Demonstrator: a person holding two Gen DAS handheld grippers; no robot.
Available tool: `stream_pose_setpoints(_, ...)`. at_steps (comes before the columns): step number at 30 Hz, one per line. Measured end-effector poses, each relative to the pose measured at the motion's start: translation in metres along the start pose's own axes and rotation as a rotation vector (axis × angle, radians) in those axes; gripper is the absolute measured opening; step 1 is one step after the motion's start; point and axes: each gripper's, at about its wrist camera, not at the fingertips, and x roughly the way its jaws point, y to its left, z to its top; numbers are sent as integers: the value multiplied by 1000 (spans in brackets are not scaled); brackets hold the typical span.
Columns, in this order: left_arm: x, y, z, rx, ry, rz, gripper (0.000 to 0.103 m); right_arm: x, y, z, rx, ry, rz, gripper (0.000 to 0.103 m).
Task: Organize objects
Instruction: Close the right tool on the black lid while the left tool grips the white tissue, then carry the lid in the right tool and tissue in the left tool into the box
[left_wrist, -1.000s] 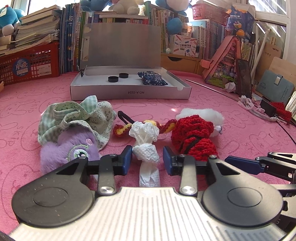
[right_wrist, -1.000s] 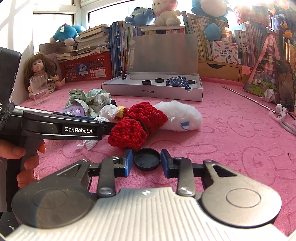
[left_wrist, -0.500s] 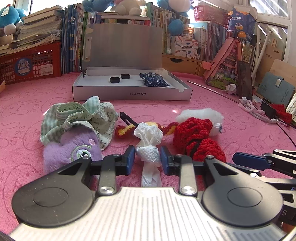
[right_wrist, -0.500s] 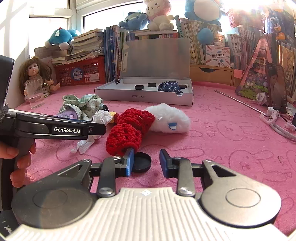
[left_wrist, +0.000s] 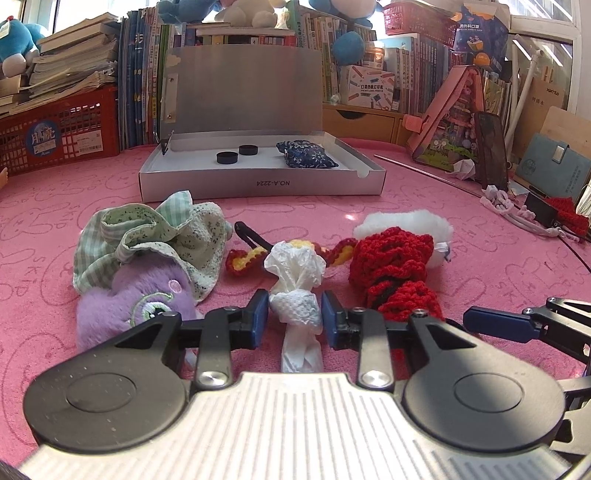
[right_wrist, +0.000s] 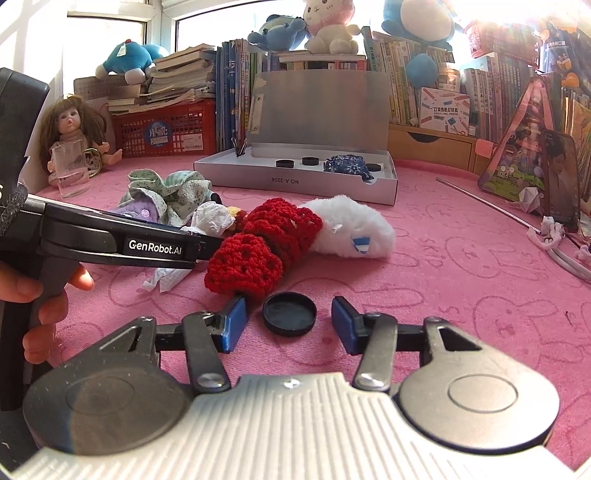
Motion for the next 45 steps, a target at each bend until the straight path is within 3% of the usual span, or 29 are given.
stream_pose_setpoints(3, 0, 0, 1, -10, 1, -4, 37, 0, 0, 0, -6, 4, 2, 62)
stream_pose_setpoints(5, -1, 0, 1, -26, 2, -9, 35, -2, 1, 1, -10, 11, 22, 49)
stream_pose_setpoints(9, -5, -2, 2, -30, -14, -20, 33, -7, 7, 0, -31, 12, 41, 36)
stream_pose_setpoints(27, -20, -2, 14, -38, -64, -34, 33, -20, -28, 17, 62, -36, -95, 36)
stream_pose_setpoints(45, -23, 0, 25, -37, -83, -33, 33, -12, -41, 35, 105, -61, -127, 36)
